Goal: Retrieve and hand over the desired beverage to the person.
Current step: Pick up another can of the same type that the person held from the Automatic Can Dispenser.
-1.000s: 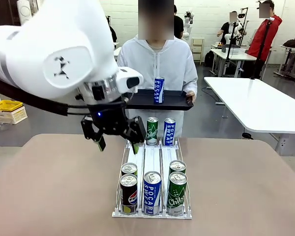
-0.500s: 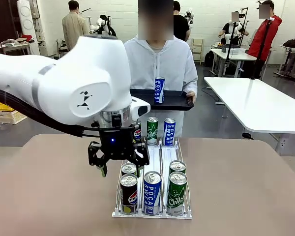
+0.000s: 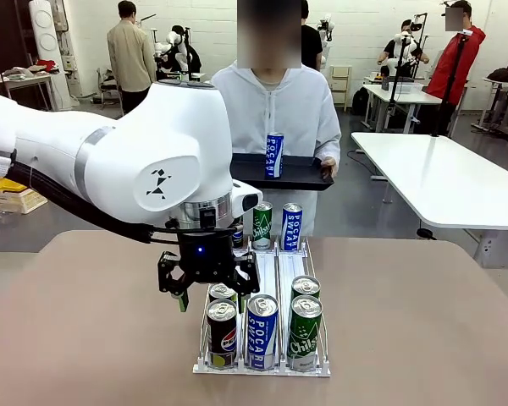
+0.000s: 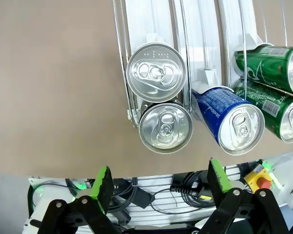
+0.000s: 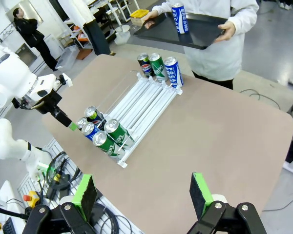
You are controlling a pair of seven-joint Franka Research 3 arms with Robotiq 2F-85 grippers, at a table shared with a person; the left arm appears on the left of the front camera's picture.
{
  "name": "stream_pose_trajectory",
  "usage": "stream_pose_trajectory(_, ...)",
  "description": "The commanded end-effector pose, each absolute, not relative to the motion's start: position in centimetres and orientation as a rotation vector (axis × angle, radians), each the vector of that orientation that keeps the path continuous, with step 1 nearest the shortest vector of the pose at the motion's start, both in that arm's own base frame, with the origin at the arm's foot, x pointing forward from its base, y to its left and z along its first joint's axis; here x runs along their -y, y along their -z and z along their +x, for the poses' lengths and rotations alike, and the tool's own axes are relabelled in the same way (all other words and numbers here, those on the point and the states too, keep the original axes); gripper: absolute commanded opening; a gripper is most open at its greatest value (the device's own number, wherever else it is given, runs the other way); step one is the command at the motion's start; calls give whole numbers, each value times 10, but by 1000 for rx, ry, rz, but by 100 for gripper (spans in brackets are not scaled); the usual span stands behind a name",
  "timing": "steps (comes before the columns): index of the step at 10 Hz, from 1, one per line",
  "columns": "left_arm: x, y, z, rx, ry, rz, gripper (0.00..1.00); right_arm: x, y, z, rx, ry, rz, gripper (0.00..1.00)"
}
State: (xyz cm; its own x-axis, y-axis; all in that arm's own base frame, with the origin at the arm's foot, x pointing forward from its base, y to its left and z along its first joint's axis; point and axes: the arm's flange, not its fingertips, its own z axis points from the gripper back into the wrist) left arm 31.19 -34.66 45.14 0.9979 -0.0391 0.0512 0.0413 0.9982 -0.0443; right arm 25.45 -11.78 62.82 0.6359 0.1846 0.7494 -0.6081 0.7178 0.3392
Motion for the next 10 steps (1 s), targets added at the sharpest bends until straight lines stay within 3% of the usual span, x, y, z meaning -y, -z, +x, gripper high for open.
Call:
stream_pose_trajectory(1, 352, -448, 319, 77, 39, -34, 100, 117, -629, 257, 768, -505, 654, 100)
stream_pose_trajectory(10, 346, -426, 345, 75, 62, -45, 100, 117, -629, 257, 768, -505, 654, 100)
